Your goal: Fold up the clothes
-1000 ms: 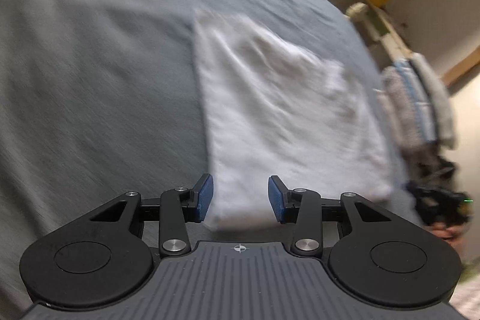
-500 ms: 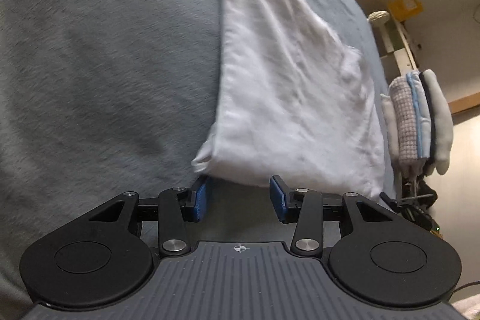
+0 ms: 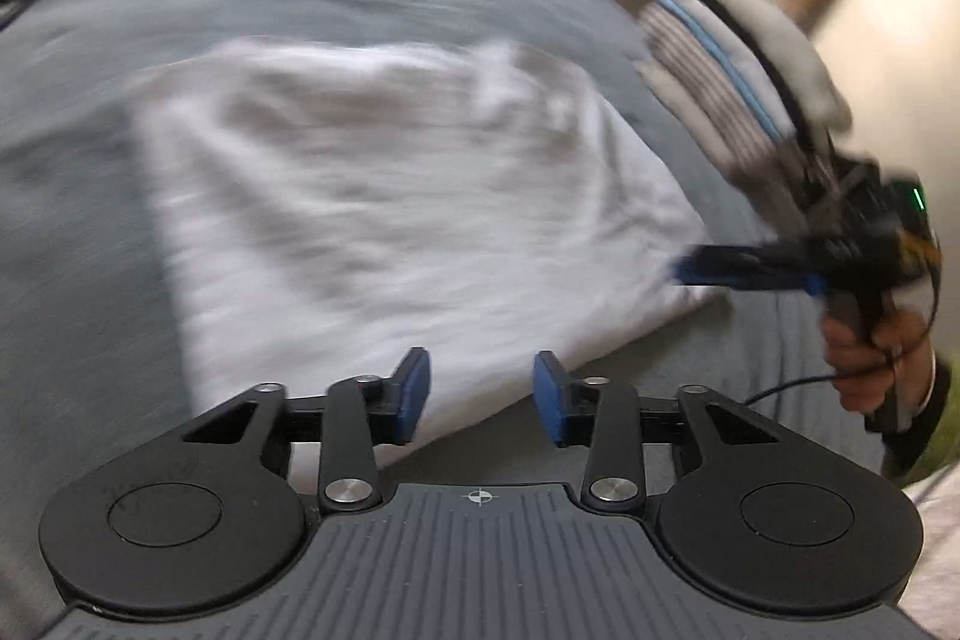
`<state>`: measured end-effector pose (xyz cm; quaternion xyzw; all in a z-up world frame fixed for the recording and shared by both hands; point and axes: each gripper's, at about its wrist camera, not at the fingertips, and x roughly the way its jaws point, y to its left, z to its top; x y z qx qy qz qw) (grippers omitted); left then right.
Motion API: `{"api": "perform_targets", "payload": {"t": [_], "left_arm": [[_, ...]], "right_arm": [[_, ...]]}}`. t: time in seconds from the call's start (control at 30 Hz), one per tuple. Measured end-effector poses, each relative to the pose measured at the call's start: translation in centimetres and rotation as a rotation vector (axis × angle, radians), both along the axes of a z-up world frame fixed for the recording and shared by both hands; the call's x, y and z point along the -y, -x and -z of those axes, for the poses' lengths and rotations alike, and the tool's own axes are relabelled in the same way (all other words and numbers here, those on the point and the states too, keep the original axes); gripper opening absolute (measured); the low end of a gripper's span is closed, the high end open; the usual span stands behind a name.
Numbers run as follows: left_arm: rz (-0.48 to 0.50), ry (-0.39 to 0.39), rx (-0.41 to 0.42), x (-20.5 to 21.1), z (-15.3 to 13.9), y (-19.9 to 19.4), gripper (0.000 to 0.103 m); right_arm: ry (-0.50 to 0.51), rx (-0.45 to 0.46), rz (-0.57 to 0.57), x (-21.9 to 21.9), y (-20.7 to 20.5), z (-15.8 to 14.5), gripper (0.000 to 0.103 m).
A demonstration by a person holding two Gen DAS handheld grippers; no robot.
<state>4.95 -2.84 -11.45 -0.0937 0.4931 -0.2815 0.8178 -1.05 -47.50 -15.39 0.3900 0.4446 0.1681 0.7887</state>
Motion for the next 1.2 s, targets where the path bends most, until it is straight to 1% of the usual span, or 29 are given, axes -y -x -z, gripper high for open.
{"api": "perform_targets", "payload": {"t": [0.03, 0.07, 0.13, 0.17, 0.2, 0.23, 0.27, 0.33, 0.37, 0.43, 0.5, 0.53, 0.6, 0.63, 0.67, 0.73, 0.8, 0.87, 0.9, 0.97, 1.0, 1.03, 1.07, 1.1, 1.2], "left_arm": [[0.010, -0.002, 0.001, 0.5, 0.7, -0.2, 0.030], [0.021, -0.003, 0.002, 1.0, 1.3, -0.3, 0.030], [0.042, -0.006, 0.003, 1.9, 2.6, -0.6, 0.029], [0.052, -0.008, 0.004, 2.4, 3.3, -0.8, 0.027], [0.063, -0.009, 0.005, 2.9, 3.9, -0.9, 0.024], [0.073, -0.011, 0.006, 3.4, 4.6, -1.1, 0.019], [0.084, -0.013, 0.006, 3.9, 5.2, -1.3, 0.018], [0.072, 0.006, -0.013, 3.5, 5.3, -1.6, 0.018], [0.055, 0.013, -0.014, 3.1, 4.9, -1.7, 0.018], [0.031, 0.038, 0.001, 2.2, 4.1, -1.5, 0.019], [-0.008, 0.058, -0.013, 1.1, 4.3, -1.7, 0.021], [-0.027, 0.069, -0.030, 0.6, 4.7, -1.9, 0.021], [-0.055, 0.097, -0.076, -0.1, 5.6, -2.5, 0.021], [-0.065, 0.115, -0.094, -0.5, 5.5, -2.7, 0.021], [-0.075, 0.122, -0.099, -0.8, 5.4, -2.9, 0.021], [-0.095, 0.111, -0.083, -1.1, 5.2, -3.1, 0.022], [-0.115, 0.100, -0.066, -1.5, 4.9, -3.3, 0.025], [-0.136, 0.089, -0.049, -1.9, 4.7, -3.5, 0.026], [-0.146, 0.084, -0.041, -2.1, 4.5, -3.6, 0.026], [-0.166, 0.073, -0.024, -2.5, 4.3, -3.8, 0.026], [-0.176, 0.067, -0.016, -2.7, 4.1, -3.9, 0.026], [-0.186, 0.062, -0.008, -2.9, 4.0, -4.0, 0.025], [-0.196, 0.056, 0.001, -3.1, 3.9, -4.1, 0.025], [-0.206, 0.051, 0.009, -3.3, 3.8, -4.2, 0.026], [-0.219, 0.056, 0.048, -3.8, 2.7, -4.1, 0.027]], "right_arm": [[-0.007, -0.003, -0.033, -0.9, -0.7, 0.4, 0.029], [-0.015, -0.006, -0.065, -1.8, -1.4, 0.9, 0.027], [-0.029, -0.012, -0.131, -3.6, -2.8, 1.7, 0.027], [-0.033, -0.017, -0.155, -4.2, -3.3, 2.2, 0.022], [-0.027, -0.030, -0.140, -3.7, -3.1, 2.9, 0.010], [-0.043, -0.046, -0.130, -3.2, -3.2, 3.5, 0.005], [-0.059, -0.061, -0.119, -2.6, -3.1, 4.1, 0.002], [-0.087, -0.074, -0.104, -1.9, -2.2, 4.5, 0.002], [-0.087, -0.060, -0.107, -2.0, -2.2, 4.0, 0.005], [-0.098, -0.012, -0.122, -2.5, -2.3, 3.0, 0.005], [-0.113, -0.008, -0.098, -1.6, -1.9, 3.1, 0.005], [-0.143, -0.041, -0.068, -1.0, -2.0, 4.1, 0.005], [-0.203, -0.106, -0.010, 0.3, -2.1, 6.0, 0.000], [-0.233, -0.134, 0.017, 0.9, -2.2, 6.8, 0.000], [-0.256, -0.137, 0.027, 1.3, -2.1, 6.7, 0.003], [-0.259, -0.083, 0.018, 1.6, -1.8, 5.2, 0.004], [-0.295, -0.035, 0.028, 2.2, -1.7, 4.1, 0.005], [-0.324, -0.005, 0.064, 3.0, -1.8, 3.8, 0.005], [-0.334, -0.010, 0.092, 3.6, -2.0, 4.1, 0.005], [-0.349, -0.040, 0.171, 4.8, -2.3, 5.9, 0.005], [-0.359, -0.059, 0.210, 5.4, -2.4, 6.8, 0.003], [-0.380, -0.085, 0.242, 5.8, -2.5, 7.7, 0.002], [-0.407, -0.087, 0.256, 5.8, -2.5, 8.0, 0.003], [-0.428, -0.086, 0.266, 5.8, -2.5, 8.0, 0.005], [-0.424, -0.030, 0.239, 5.2, -2.5, 5.7, 0.006]]}}
